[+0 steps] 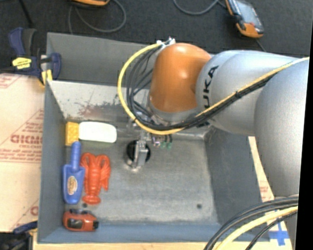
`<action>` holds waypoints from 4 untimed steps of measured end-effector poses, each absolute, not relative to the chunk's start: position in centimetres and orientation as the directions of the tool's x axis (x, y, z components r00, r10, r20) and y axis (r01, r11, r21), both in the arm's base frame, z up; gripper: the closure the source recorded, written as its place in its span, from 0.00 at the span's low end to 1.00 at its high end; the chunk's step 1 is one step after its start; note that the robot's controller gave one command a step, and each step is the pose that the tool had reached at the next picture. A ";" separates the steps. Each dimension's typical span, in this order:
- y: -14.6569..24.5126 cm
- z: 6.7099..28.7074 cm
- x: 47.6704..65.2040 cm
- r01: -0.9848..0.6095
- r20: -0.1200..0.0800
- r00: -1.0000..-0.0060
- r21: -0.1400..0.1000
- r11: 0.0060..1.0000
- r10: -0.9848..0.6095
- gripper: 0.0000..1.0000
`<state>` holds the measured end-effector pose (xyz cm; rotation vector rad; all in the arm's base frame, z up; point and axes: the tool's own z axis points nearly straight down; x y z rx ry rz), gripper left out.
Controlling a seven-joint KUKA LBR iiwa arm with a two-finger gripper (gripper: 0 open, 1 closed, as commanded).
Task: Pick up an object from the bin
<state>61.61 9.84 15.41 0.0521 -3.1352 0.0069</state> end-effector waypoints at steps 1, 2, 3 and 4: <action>8.3 15.8 60.3 0.039 -0.006 -0.999 0.004 0.999 0.039 0.00; 5.6 12.1 62.0 0.111 -0.011 -0.994 0.001 0.994 0.111 0.00; 4.0 8.4 61.7 -0.170 -0.008 -0.985 -0.001 0.985 -0.170 0.00; 4.1 7.9 62.6 -0.243 -0.025 -0.970 -0.004 0.970 -0.243 1.00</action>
Offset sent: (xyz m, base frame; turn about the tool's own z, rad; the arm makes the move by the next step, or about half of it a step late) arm 0.0251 -0.0613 -0.0778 0.0409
